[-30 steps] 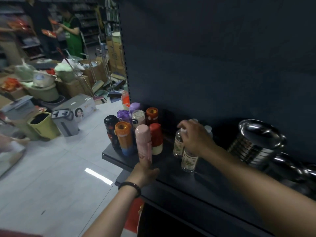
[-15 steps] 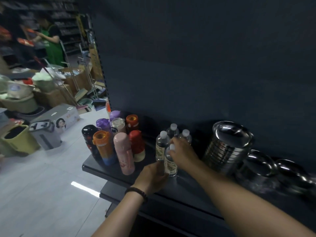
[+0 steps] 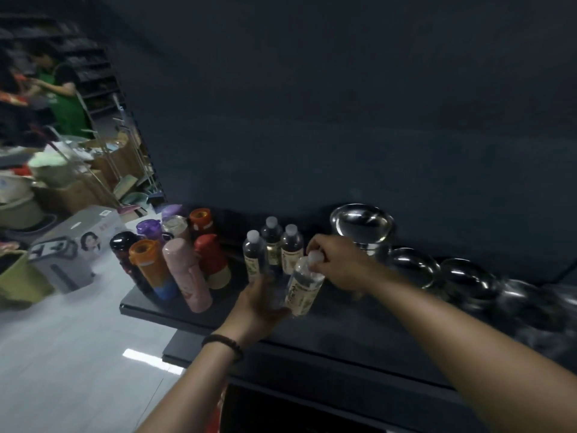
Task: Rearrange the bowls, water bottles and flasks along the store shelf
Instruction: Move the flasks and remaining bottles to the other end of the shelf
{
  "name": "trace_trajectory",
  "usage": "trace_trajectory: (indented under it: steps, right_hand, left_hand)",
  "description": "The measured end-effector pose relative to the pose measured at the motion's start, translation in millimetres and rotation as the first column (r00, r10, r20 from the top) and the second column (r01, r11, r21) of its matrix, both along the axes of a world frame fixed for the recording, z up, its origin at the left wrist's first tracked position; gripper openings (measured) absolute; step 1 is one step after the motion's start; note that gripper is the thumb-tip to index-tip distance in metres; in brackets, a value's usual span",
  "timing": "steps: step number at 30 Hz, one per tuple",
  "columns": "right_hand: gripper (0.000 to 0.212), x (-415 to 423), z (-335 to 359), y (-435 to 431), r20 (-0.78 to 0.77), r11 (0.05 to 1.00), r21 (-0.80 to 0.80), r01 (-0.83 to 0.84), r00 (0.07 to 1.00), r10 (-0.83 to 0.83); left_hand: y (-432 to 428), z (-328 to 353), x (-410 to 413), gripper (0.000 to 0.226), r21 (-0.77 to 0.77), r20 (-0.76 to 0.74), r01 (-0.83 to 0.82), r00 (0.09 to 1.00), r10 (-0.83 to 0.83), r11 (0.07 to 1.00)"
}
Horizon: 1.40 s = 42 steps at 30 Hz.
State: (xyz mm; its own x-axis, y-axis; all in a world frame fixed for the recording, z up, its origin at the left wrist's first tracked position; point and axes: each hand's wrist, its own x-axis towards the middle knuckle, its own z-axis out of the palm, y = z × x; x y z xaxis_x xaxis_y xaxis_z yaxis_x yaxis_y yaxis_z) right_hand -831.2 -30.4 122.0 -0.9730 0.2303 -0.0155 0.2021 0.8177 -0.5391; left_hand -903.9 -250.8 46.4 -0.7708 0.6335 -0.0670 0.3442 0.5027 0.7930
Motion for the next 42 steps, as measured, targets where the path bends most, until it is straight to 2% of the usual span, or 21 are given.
trace_trajectory:
  steps: [3, 7, 12, 20, 23, 28, 33, 38, 42]
  right_hand:
    - [0.018, 50.2, 29.0, 30.8, 0.013, 0.998, -0.025, -0.049, 0.999, 0.049]
    - [0.018, 131.6, 63.4, 80.5, 0.011, 0.995, 0.025, -0.092, 0.996, 0.091]
    - [0.018, 251.4, 89.5, 154.8, -0.006, 0.996, 0.038, -0.079, 0.997, 0.079]
    - [0.024, 431.5, 98.1, 264.6, -0.016, 0.966, 0.04, 0.254, 0.967, -0.254]
    - [0.024, 488.7, 99.5, 291.6, -0.011, 0.907, 0.077, 0.414, 0.91, -0.414]
    - [0.026, 578.5, 97.6, 325.4, -0.029, 0.744, 0.096, 0.661, 0.749, -0.662]
    - [0.021, 666.7, 86.0, 363.2, -0.031, 0.682, 0.114, 0.723, 0.688, -0.725]
    - [0.02, 750.1, 64.8, 427.0, 0.0, 0.657, 0.205, 0.725, 0.672, -0.741]
    - [0.023, 807.1, 45.1, 497.1, -0.004, 0.627, 0.265, 0.733, 0.651, -0.759]
  left_hand:
    - [32.7, 7.0, 43.1, 0.078, 0.016, -0.02, 0.011, 1.0, -0.011, 1.0]
    - [92.3, 18.7, 122.1, 0.077, 0.106, 0.11, 0.08, 0.99, -0.091, 0.991]
    - [181.6, 32.2, 232.4, 0.077, 0.19, 0.127, 0.174, 0.972, -0.2, 0.966]
    - [327.1, 38.9, 384.7, 0.066, 0.251, 0.152, 0.333, 0.914, -0.377, 0.909]
    - [373.6, 42.3, 429.5, 0.05, 0.261, 0.138, 0.428, 0.871, -0.472, 0.865]
    - [440.2, 35.2, 496.2, 0.053, 0.265, 0.19, 0.583, 0.749, -0.634, 0.768]
    - [494.4, 34.2, 576.5, 0.043, 0.238, 0.316, 0.688, 0.613, -0.724, 0.686]
    - [574.1, 23.4, 644.5, 0.047, 0.163, 0.33, 0.804, 0.502, -0.799, 0.572]
    - [634.9, 13.0, 704.9, 0.058, 0.204, 0.392, 0.762, 0.512, -0.764, 0.615]
